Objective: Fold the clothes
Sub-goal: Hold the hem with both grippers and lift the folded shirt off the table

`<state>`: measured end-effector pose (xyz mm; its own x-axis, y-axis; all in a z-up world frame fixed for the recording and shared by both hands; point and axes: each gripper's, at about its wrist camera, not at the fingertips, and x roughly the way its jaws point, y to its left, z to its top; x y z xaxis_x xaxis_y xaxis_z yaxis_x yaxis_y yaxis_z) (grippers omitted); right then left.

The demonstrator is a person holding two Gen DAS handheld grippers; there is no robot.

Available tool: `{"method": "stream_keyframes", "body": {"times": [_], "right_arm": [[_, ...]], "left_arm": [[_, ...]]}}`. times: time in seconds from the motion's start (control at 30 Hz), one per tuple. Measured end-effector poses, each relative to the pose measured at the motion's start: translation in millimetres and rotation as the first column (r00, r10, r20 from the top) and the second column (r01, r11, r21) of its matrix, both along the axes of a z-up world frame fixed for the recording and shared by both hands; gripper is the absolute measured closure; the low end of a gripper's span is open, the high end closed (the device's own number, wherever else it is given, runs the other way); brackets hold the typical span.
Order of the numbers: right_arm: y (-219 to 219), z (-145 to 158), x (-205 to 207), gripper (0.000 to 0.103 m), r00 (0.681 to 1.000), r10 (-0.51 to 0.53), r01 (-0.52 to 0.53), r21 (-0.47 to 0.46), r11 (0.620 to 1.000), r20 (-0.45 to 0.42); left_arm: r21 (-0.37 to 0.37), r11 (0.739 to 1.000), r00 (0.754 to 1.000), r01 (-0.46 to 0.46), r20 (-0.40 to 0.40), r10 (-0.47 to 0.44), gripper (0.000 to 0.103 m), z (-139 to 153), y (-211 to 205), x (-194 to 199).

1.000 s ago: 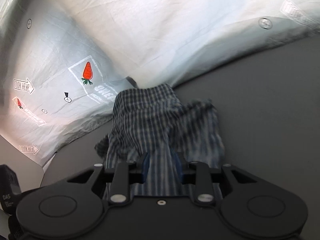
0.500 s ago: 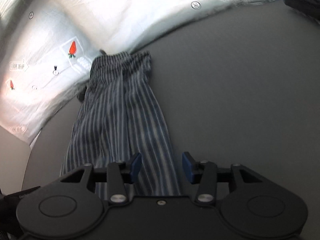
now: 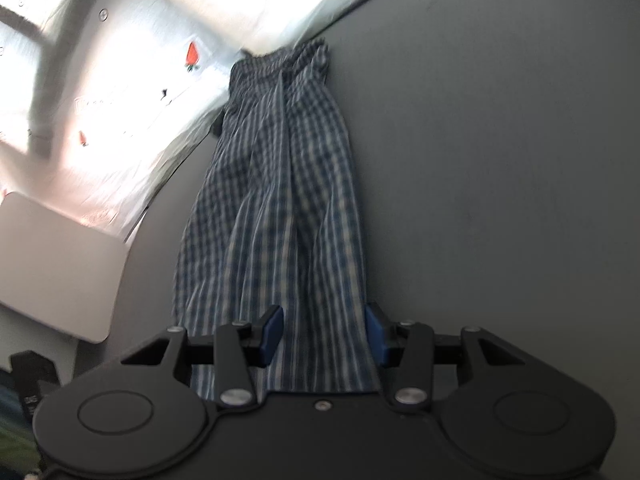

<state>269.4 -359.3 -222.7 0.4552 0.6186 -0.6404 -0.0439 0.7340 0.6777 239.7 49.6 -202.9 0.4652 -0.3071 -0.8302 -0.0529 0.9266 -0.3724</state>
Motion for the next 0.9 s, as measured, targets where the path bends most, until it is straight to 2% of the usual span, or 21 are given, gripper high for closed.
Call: {"method": "stream_keyframes", "body": {"times": [0.17, 0.37, 0.47, 0.5, 0.53, 0.6, 0.77, 0.9], "right_arm": [[-8, -4, -30, 0.057, 0.996, 0.055, -0.05, 0.064, 0.997, -0.066], [-15, -11, -65, 0.06, 0.985, 0.099, -0.08, 0.135, 0.988, -0.141], [-14, -15, -77, 0.067, 0.977, 0.137, -0.112, 0.154, 0.982, -0.163], [-12, -16, -80, 0.075, 0.975, 0.151, -0.127, 0.149, 0.981, -0.164], [-11, -16, -82, 0.079, 0.974, 0.159, -0.137, 0.137, 0.981, -0.163], [-10, -19, -84, 0.088, 0.971, 0.165, -0.142, 0.137, 0.98, -0.171], [-12, -28, -85, 0.089, 0.961, 0.172, -0.128, 0.204, 0.971, -0.217], [-7, -29, -87, 0.088, 0.955, 0.206, -0.161, 0.211, 0.964, -0.214]], "left_arm": [[-0.105, 0.994, 0.998, 0.031, -0.052, -0.037, 0.056, -2, 1, -41], [-0.193, 0.981, 0.993, 0.032, -0.104, -0.053, 0.058, -6, 1, -75], [-0.188, 0.98, 0.99, 0.061, -0.116, -0.084, 0.061, -6, -3, -86], [-0.176, 0.983, 0.989, 0.062, -0.119, -0.084, 0.066, -6, -6, -87], [-0.164, 0.985, 0.989, 0.063, -0.121, -0.084, 0.07, -5, -8, -87], [-0.163, 0.985, 0.988, 0.057, -0.133, -0.079, 0.071, -5, -11, -83], [-0.181, 0.979, 0.978, 0.097, -0.163, -0.127, 0.071, -6, -10, -83], [-0.217, 0.971, 0.972, 0.103, -0.184, -0.144, 0.071, -10, -6, -85]]}}
